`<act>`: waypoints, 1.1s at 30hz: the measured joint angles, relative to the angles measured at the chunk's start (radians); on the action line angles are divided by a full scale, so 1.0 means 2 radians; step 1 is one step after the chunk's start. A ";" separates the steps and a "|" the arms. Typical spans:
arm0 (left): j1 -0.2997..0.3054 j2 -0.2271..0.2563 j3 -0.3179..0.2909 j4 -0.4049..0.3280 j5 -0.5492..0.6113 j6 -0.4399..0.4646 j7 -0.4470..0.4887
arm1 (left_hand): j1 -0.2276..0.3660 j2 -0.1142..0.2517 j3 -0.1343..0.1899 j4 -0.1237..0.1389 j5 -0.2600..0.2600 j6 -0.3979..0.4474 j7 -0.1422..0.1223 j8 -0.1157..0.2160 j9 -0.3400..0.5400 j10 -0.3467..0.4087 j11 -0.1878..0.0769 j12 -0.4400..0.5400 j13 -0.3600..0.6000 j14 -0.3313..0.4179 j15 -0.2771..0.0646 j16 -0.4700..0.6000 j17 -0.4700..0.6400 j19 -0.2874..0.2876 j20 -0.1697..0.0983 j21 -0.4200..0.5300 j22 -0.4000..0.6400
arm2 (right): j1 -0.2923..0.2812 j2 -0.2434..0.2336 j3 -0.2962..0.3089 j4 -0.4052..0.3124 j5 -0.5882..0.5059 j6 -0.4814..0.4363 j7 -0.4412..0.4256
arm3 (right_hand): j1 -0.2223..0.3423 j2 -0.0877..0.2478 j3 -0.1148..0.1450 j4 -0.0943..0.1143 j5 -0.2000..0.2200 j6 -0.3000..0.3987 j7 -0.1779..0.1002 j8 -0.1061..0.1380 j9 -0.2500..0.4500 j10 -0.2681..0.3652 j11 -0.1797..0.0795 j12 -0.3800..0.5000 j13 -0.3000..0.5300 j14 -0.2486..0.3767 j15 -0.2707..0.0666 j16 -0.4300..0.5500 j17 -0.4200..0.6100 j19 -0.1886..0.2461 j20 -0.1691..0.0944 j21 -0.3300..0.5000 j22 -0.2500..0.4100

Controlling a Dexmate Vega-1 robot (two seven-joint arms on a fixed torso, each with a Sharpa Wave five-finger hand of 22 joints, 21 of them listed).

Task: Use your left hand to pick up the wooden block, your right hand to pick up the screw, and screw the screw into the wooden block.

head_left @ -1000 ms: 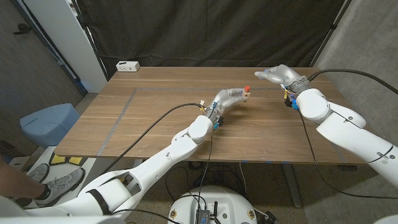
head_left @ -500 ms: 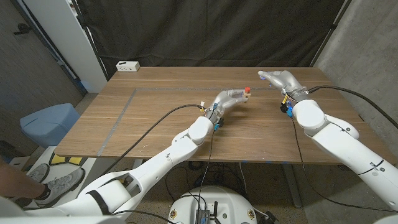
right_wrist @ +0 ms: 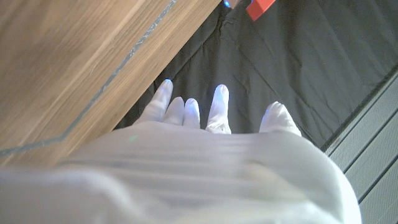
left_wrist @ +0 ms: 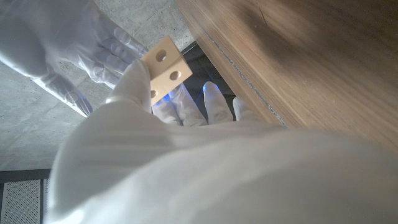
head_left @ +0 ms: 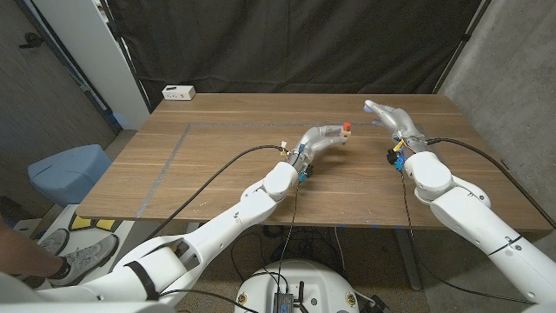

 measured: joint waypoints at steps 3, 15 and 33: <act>-0.001 0.000 0.000 0.002 -0.001 -0.003 -0.003 | 0.000 0.000 0.000 0.000 0.000 0.000 0.000 0.000 0.000 0.000 0.000 0.000 0.000 0.000 0.000 0.000 0.000 0.000 0.000 0.000 0.000 | 0.000 0.007 -0.002 0.020 0.005 0.012 0.003 | -0.003 0.003 -0.002 -0.002 0.000 -0.007 0.000 0.000 0.002 -0.021 0.000 0.000 0.000 -0.021 0.005 -0.001 -0.001 -0.030 -0.002 0.000 0.000; -0.013 -0.007 0.002 0.024 -0.005 -0.011 -0.013 | 0.000 0.000 0.000 0.000 -0.001 0.000 0.000 0.000 0.000 -0.001 0.001 0.002 0.000 0.000 0.000 0.000 0.000 0.000 0.000 0.000 0.000 | 0.004 0.016 -0.013 0.062 0.051 0.097 0.035 | -0.025 0.007 -0.006 -0.002 -0.003 -0.049 0.006 -0.008 0.002 -0.084 -0.003 -0.004 -0.004 -0.082 0.014 -0.001 -0.001 -0.087 -0.003 0.000 0.000; -0.026 -0.020 0.005 0.055 -0.007 -0.024 -0.020 | 0.000 0.000 0.000 0.000 0.000 0.000 0.000 0.000 0.000 -0.001 0.001 0.001 0.000 0.000 0.000 0.000 0.000 0.000 0.000 0.000 0.000 | 0.005 0.028 -0.026 0.102 0.102 0.159 0.073 | -0.086 0.025 -0.023 0.029 -0.003 -0.107 0.000 -0.013 -0.004 -0.155 -0.013 -0.004 -0.008 -0.148 0.027 -0.001 0.000 -0.135 0.000 0.000 0.000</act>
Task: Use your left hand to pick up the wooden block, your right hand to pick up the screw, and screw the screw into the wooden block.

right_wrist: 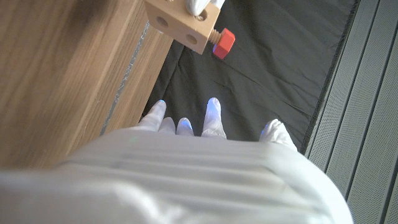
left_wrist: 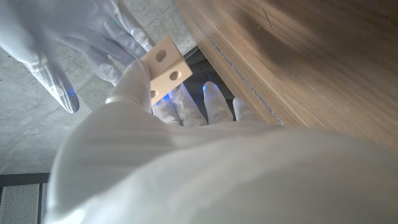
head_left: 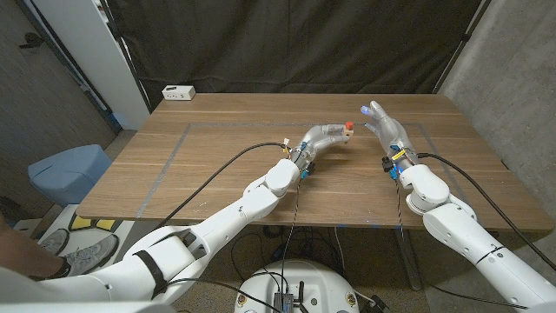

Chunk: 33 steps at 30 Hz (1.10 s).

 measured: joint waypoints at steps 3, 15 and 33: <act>0.000 -0.002 0.001 0.001 0.000 0.000 0.000 | 0.000 0.000 0.000 0.000 0.000 0.000 0.000 0.000 0.000 0.000 0.000 0.000 0.000 0.000 0.000 0.000 0.000 0.000 0.000 0.000 0.000 | 0.000 0.003 -0.003 0.007 0.007 0.008 0.006 | -0.005 -0.001 0.000 0.000 0.000 -0.003 0.003 0.000 -0.002 -0.010 0.002 0.000 0.000 -0.010 0.002 0.000 0.000 -0.003 0.000 0.000 0.000; -0.001 -0.005 0.003 0.005 0.000 0.000 0.000 | -0.001 -0.001 0.000 0.000 0.000 0.000 0.000 0.000 0.000 0.000 0.000 0.000 0.000 0.000 0.000 0.000 0.000 0.000 0.000 0.000 0.000 | -0.003 0.009 -0.010 0.022 0.024 0.031 0.019 | -0.017 0.003 -0.001 0.006 0.000 -0.016 -0.011 0.000 -0.007 -0.037 -0.005 0.000 0.000 -0.032 -0.001 0.000 0.000 -0.019 0.004 0.000 0.000; -0.006 -0.011 0.006 0.016 0.001 0.000 0.000 | -0.001 -0.001 0.000 0.000 0.000 0.000 0.000 0.000 0.000 -0.001 -0.001 -0.002 0.000 0.000 0.000 0.000 0.000 0.000 0.000 0.000 0.000 | -0.008 0.012 -0.016 0.027 0.036 0.045 0.022 | -0.027 0.007 0.001 0.008 0.004 -0.026 -0.021 0.000 -0.011 -0.063 -0.006 0.000 0.000 -0.035 -0.013 0.000 0.002 -0.043 -0.026 0.003 0.000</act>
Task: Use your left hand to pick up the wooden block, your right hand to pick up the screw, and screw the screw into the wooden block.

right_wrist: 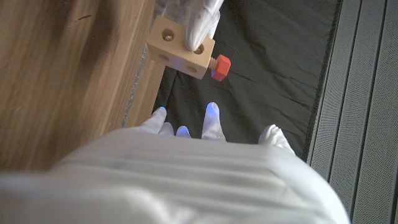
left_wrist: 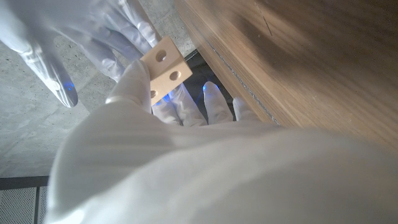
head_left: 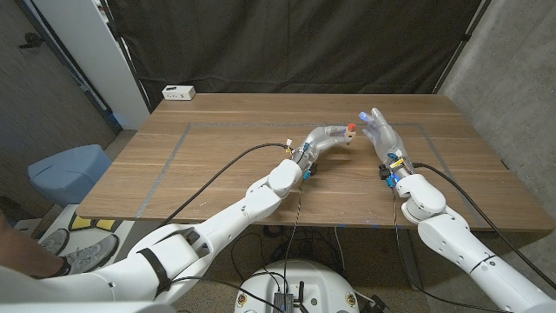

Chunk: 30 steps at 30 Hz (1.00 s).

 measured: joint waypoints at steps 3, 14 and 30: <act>-0.002 -0.001 0.001 0.003 0.000 0.000 -0.001 | 0.000 0.000 0.000 0.000 -0.001 0.000 0.000 0.000 0.000 0.001 -0.001 0.000 0.000 0.000 0.000 0.000 0.000 0.000 0.000 0.000 0.000 | -0.001 0.000 -0.001 -0.001 0.000 0.000 -0.002 | -0.001 -0.001 0.000 0.000 0.000 0.000 0.000 0.000 0.000 -0.002 -0.002 0.000 0.000 0.000 0.000 0.000 0.000 -0.002 -0.002 0.000 0.000; -0.007 -0.003 0.003 0.010 0.001 -0.001 -0.004 | 0.000 0.000 0.000 0.000 -0.001 0.000 0.000 0.000 0.000 0.001 -0.001 0.002 0.000 0.000 0.000 0.000 0.000 0.000 0.000 0.000 0.000 | -0.007 0.001 -0.002 -0.007 -0.002 0.000 -0.012 | -0.003 0.001 0.002 0.002 0.000 0.022 -0.011 0.008 -0.002 -0.003 -0.003 0.000 0.000 0.003 -0.003 0.002 0.000 -0.008 0.003 0.000 0.000; -0.006 -0.001 0.006 0.002 0.004 0.002 -0.005 | 0.000 0.000 0.000 0.000 0.000 0.000 0.000 0.000 0.000 0.001 -0.001 0.001 0.000 0.000 0.000 0.000 0.000 0.000 0.000 0.000 0.000 | -0.022 -0.007 -0.001 -0.026 -0.007 -0.009 -0.022 | -0.005 0.003 0.004 0.004 0.000 0.051 -0.009 0.013 -0.002 -0.006 -0.005 0.004 0.000 0.003 -0.003 0.002 -0.001 -0.014 0.008 0.002 0.000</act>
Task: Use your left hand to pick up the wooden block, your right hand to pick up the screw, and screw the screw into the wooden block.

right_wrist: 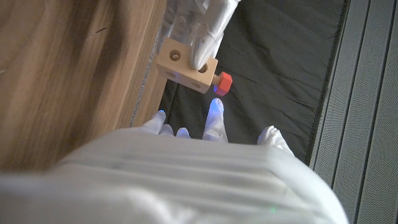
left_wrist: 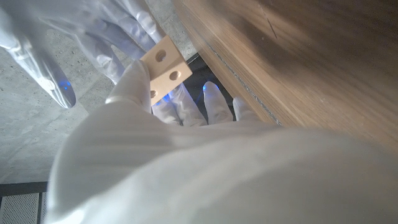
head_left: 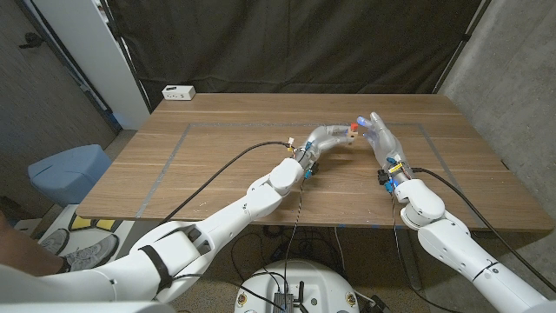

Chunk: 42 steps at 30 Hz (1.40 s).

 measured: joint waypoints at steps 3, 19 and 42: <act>0.002 0.001 0.000 -0.004 0.001 0.002 0.000 | 0.000 0.000 0.000 0.000 0.000 0.000 0.000 0.000 0.000 0.000 0.000 0.000 0.000 0.000 0.000 0.000 0.000 0.000 0.000 0.000 0.000 | -0.003 -0.001 0.001 -0.003 -0.001 -0.002 -0.002 | 0.000 0.000 0.000 0.000 0.000 0.002 0.001 0.000 0.000 0.001 -0.001 0.000 0.000 0.000 0.000 0.004 0.000 0.000 0.000 0.002 0.000; 0.006 0.004 0.001 -0.012 0.002 0.007 0.002 | 0.000 0.000 0.000 0.000 0.000 0.000 0.000 0.000 0.000 -0.001 0.001 -0.001 0.000 0.000 0.000 0.000 0.000 0.000 0.000 0.000 0.000 | -0.010 -0.003 0.002 -0.010 -0.002 -0.005 -0.005 | 0.000 0.000 0.002 0.002 0.000 0.023 0.003 0.002 0.000 0.002 -0.002 0.003 -0.002 0.000 0.000 0.008 0.000 0.005 0.004 0.005 0.000; 0.010 0.006 0.001 -0.018 0.001 0.013 0.004 | 0.000 0.000 0.000 0.000 -0.002 0.000 0.000 0.000 0.000 0.000 0.002 0.000 0.000 0.000 0.000 0.000 0.000 0.000 0.000 0.000 0.000 | -0.018 -0.003 0.002 -0.017 0.000 -0.010 -0.010 | -0.003 0.003 0.007 0.000 0.000 0.053 0.007 0.004 0.000 0.020 -0.011 0.007 -0.002 -0.003 -0.003 0.012 0.000 0.017 0.003 0.006 0.000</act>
